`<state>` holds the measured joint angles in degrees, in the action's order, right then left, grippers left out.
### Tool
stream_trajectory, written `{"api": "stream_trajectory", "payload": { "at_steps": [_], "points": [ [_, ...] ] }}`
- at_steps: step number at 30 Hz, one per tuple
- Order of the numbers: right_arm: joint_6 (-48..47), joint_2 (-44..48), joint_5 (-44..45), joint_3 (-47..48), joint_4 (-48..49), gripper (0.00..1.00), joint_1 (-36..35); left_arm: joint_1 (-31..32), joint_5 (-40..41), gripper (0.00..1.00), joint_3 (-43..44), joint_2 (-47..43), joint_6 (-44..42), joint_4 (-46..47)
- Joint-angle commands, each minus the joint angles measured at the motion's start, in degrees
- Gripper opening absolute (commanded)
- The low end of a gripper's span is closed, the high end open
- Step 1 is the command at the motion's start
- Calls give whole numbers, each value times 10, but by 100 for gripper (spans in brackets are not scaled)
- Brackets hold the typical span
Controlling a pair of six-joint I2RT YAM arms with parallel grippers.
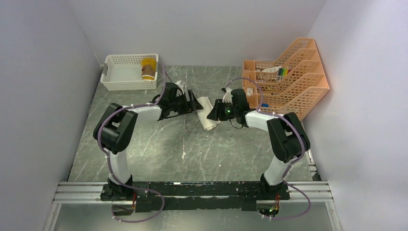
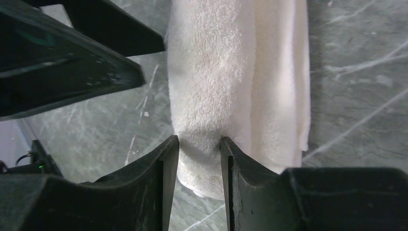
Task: Roll the towels
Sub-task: Roll the towel at the center of the board.
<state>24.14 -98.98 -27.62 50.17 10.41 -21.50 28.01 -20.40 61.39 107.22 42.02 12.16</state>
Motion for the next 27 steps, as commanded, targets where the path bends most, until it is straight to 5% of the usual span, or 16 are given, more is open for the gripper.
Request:
{"api": "stream_trajectory", "payload": {
  "at_steps": [1, 14, 19, 27],
  "points": [
    [34, -12, -66, -9, 41, 37, 8, 5, -25, 88, -11, 28, 15, 58],
    [16, -31, -37, -14, 20, 36, 7, 15, -26, 86, 15, 84, 23, 92],
    [-36, -7, 76, 12, -47, 55, -25, 25, -21, 79, 44, 102, 19, 72],
    [-87, -26, 172, 55, -107, 59, -79, 32, -12, 77, 64, 113, 12, 42]
  ]
}}
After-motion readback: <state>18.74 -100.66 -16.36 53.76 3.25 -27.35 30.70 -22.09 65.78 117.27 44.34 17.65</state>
